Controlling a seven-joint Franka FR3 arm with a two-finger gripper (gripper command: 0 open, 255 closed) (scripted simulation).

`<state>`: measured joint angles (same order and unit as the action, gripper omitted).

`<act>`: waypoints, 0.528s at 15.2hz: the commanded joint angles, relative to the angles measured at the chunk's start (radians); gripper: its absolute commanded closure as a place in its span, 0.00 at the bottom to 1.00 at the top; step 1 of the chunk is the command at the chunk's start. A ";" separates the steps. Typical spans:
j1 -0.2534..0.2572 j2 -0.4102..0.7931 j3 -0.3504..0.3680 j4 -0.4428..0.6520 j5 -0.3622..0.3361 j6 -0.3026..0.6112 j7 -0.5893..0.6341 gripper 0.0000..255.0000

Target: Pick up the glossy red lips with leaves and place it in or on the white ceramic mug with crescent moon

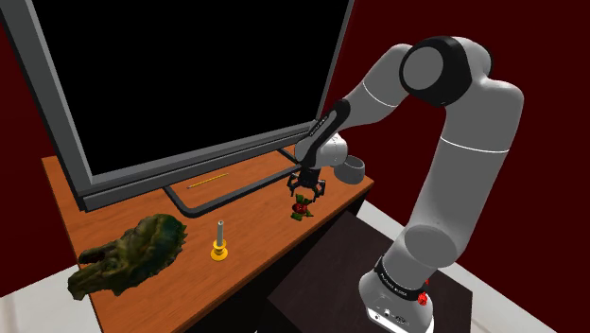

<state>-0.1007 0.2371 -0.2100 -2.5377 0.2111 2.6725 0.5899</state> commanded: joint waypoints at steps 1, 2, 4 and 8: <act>-0.003 0.023 0.006 -0.004 0.016 0.031 -0.001 0.00; -0.006 0.038 0.013 -0.003 0.027 0.044 -0.009 0.00; -0.017 0.077 0.030 0.002 0.054 0.077 -0.029 0.00; -0.017 0.077 0.031 0.002 0.053 0.077 -0.028 0.00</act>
<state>-0.1173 0.3128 -0.1800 -2.5360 0.2636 2.7486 0.5622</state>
